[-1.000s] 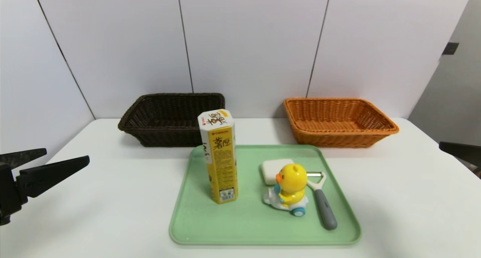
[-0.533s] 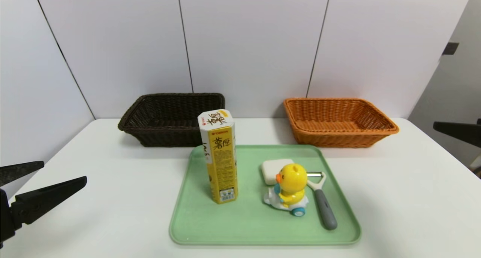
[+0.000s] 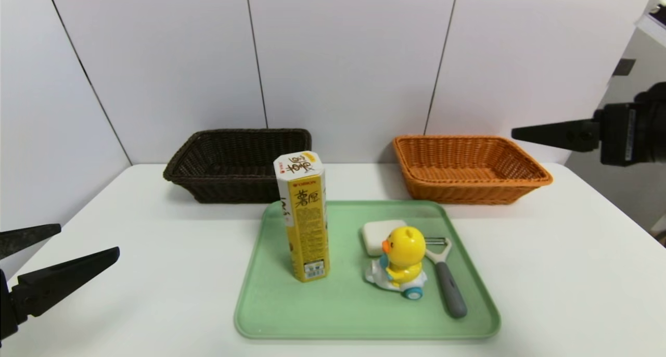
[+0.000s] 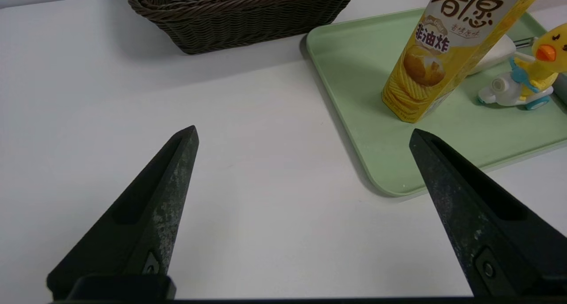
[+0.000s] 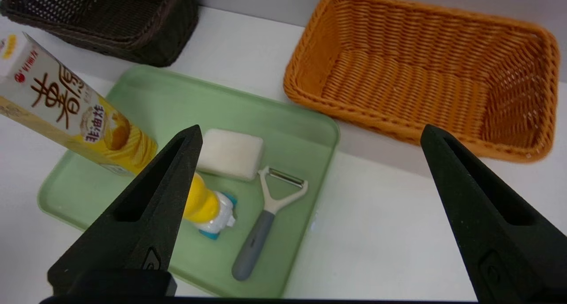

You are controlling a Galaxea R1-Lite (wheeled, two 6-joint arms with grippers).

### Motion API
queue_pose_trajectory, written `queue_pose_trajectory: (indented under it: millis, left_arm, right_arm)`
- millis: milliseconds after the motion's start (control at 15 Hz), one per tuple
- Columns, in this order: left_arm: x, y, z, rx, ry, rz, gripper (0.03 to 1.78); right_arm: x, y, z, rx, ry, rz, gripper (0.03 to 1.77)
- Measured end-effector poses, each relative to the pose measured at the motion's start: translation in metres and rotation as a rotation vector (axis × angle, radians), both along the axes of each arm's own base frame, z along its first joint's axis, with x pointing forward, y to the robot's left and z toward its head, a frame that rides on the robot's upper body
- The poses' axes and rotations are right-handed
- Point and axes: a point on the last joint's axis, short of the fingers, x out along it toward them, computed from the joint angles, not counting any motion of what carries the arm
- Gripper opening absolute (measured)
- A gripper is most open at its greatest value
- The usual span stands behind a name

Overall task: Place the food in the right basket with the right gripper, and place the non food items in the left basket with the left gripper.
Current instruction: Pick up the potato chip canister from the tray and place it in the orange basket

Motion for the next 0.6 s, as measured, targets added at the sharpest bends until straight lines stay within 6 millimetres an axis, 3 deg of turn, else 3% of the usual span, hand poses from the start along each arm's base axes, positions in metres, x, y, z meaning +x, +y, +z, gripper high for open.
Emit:
queue_pose_trajectory:
  millis: [400, 600]
  left_arm:
    - [0.0, 0.001, -0.002, -0.006, 0.008, 0.023, 1.69]
    - [-0.002, 0.001, -0.005, -0.006, 0.016, 0.024, 1.69]
  right_arm:
    - [0.061, 0.052, 0.023, 0.013, 0.065, 0.112, 1.7]
    - [0.081, 0.075, 0.032, 0.028, 0.128, 0.136, 1.7]
